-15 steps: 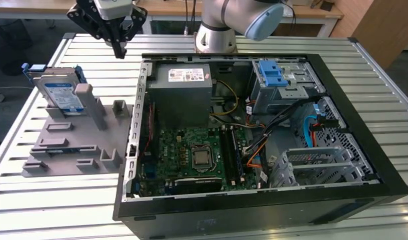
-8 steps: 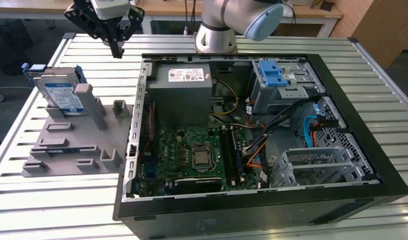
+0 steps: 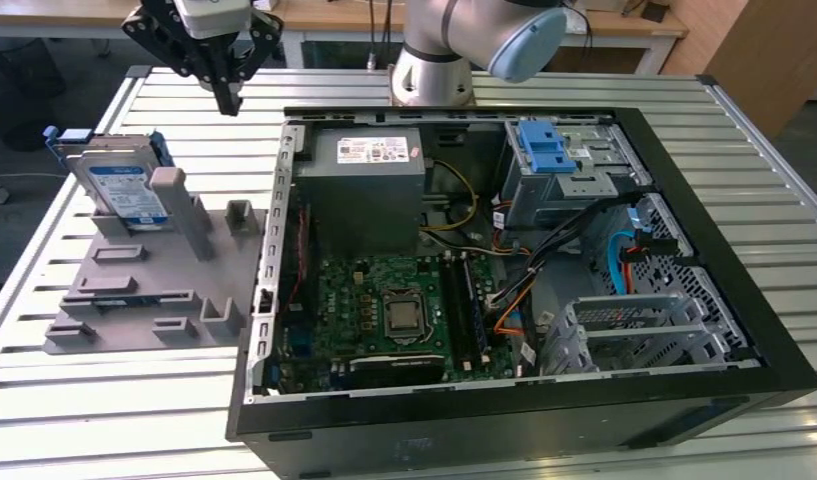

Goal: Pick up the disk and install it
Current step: 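Reach for the disk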

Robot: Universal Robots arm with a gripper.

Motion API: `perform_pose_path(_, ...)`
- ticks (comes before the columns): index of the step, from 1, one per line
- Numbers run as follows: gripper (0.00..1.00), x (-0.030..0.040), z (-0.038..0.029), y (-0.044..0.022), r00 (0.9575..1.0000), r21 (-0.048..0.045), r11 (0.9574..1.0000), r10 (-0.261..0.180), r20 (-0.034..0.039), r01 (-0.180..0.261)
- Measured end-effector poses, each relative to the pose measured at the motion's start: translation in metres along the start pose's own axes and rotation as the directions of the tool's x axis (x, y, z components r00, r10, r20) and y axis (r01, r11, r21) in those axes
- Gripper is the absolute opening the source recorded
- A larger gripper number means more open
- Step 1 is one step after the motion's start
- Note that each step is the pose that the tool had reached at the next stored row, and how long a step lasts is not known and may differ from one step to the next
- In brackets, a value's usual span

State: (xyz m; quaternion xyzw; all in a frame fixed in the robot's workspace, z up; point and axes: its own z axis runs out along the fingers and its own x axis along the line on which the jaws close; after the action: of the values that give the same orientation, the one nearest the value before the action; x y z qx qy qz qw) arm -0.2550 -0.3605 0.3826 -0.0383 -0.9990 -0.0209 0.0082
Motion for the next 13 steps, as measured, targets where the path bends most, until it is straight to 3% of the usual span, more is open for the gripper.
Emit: perform_pose_path(13, 0.11, 0.0083, 0.0012, 0.0026, 0.9999, 0.0009, 1.0, 0.0, -0.0114, 0.0)
